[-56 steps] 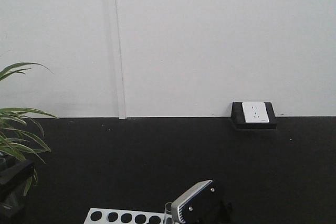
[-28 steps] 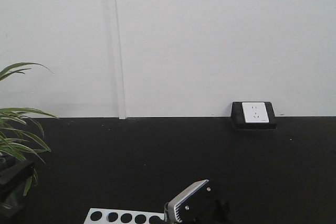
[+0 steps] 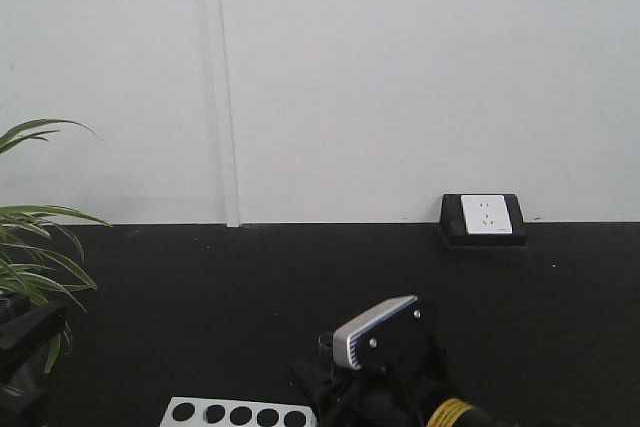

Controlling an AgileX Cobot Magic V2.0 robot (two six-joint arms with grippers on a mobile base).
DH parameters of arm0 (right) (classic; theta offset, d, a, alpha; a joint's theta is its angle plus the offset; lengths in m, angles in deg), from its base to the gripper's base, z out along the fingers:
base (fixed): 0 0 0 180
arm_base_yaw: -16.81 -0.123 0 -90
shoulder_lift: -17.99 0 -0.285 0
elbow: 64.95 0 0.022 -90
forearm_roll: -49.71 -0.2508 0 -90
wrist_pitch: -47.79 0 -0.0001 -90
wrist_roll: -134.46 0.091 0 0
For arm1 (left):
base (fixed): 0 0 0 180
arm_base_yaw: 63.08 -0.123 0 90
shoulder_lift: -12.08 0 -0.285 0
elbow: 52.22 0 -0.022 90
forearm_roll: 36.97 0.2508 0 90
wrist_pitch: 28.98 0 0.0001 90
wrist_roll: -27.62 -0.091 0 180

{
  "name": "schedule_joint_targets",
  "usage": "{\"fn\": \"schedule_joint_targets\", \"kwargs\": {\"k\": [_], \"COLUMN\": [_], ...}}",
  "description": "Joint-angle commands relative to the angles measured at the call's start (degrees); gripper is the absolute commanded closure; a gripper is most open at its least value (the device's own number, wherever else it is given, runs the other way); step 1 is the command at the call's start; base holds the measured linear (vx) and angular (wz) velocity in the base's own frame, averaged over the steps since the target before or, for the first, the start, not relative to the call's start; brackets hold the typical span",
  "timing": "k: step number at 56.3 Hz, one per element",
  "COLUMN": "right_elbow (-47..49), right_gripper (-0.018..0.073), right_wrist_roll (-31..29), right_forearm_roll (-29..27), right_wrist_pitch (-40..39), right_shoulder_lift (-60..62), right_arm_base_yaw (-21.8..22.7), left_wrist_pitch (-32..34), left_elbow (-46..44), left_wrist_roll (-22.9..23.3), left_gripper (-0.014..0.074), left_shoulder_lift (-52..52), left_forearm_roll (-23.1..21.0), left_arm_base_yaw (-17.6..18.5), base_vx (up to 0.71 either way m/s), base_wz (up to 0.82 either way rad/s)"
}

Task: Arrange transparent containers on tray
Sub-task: 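Grasp another clear glass tube from the rack with the right gripper and lift, then drive the base to the counter with the yellow tray, holding both tubes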

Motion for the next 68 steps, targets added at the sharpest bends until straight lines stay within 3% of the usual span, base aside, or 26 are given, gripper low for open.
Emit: {"fn": "schedule_joint_targets", "kwargs": {"k": [1,10,25,36,51,68], "right_elbow": [4.71,9.99,10.85,9.73,-0.25,-0.51], "right_gripper": [0.0572,0.0572,0.057,0.0571,0.0571,0.0571], "right_wrist_roll": [-0.79,-2.28,-5.2,-11.34,-8.71,-8.31], "right_forearm_roll": [-0.19,-0.15,-0.16,-0.41,-0.45,1.32], "right_wrist_pitch": [-0.09,11.62,22.07,35.31,35.22,36.05], "right_shoulder_lift": [5.22,10.53,25.72,36.3,50.29,51.27], "right_arm_base_yaw": [-0.06,0.46,4.89,5.5,5.5,5.5], "left_wrist_pitch": [5.31,5.31,6.76,10.6,10.65,9.58], "left_elbow": [-1.78,-1.78,-1.78,-1.78,-1.78,-1.78], "left_wrist_roll": [0.28,0.28,0.16,0.16,0.34,0.28], "left_gripper": [0.0486,0.0486,0.0486,0.0486,0.0486,0.0486], "left_shoulder_lift": [-0.64,-0.64,-0.69,-0.69,-2.32,-9.92], "left_forearm_roll": [-0.13,-0.13,0.02,-0.12,-0.16,-0.16], "left_arm_base_yaw": [0.28,0.28,0.28,0.28,0.28,0.28], "base_vx": [0.0,0.0,0.0,0.0,0.0,0.0], "base_wz": [0.0,0.0,0.0,0.0,0.0,0.0]}}
